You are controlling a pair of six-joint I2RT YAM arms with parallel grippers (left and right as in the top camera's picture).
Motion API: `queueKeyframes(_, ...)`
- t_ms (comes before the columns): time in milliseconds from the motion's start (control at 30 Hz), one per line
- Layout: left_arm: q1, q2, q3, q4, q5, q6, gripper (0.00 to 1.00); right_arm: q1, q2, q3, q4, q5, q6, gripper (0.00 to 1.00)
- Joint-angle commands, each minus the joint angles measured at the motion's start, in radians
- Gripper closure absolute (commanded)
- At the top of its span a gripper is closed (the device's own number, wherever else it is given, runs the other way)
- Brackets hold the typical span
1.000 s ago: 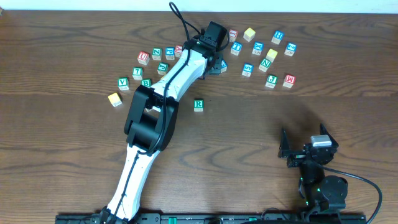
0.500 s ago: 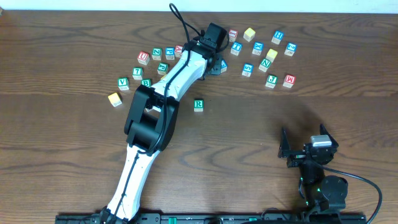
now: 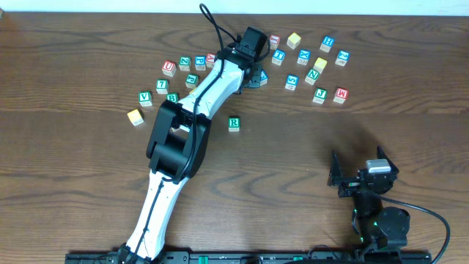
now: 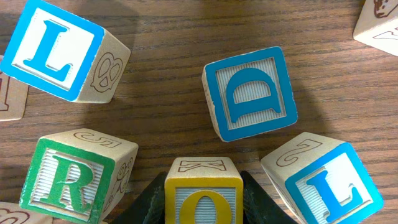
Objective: Spell out ROBOT
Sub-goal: 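Grasp the yellow O block with the left gripper and lift, then place the yellow O block right of the green R block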
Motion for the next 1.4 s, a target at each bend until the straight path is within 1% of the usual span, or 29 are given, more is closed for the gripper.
queueKeyframes(0, 0.006, -0.006, -0.004, -0.013, -0.013, 0.006, 0.71, 0.006, -0.005, -0.002, -0.004, -0.002, 0.013, 0.01)
queueKeyframes(133, 0.006, -0.055, -0.004, -0.041, -0.013, 0.006, 0.7, 0.006, -0.005, -0.002, -0.004, -0.002, 0.013, 0.01)
queueKeyframes(267, 0.004, -0.134, -0.003, -0.102, -0.012, 0.002, 0.7, 0.006, -0.005, -0.002, -0.004, -0.002, 0.013, 0.01)
queueKeyframes(433, -0.013, -0.21, -0.003, -0.225, -0.011, -0.047, 0.71, 0.006, -0.005, -0.002, -0.004, -0.002, 0.013, 0.01)
queueKeyframes(667, -0.074, -0.212, -0.015, -0.409, -0.011, -0.154, 0.71, 0.006, -0.005, -0.002, -0.004, -0.002, 0.013, 0.01)
queueKeyframes(900, -0.152, -0.212, -0.108, -0.409, -0.012, -0.183, 0.71, 0.006, -0.005, -0.002, -0.004, -0.002, 0.013, 0.01)
queueKeyframes(1133, -0.154, -0.212, -0.217, -0.334, -0.012, -0.24, 0.71, 0.006, -0.005, -0.002, -0.004, -0.002, 0.013, 0.01)
queueKeyframes(1367, -0.155, -0.212, -0.229, -0.296, -0.012, -0.251, 0.71, 0.006, -0.005, -0.002, -0.004, -0.002, 0.013, 0.01)
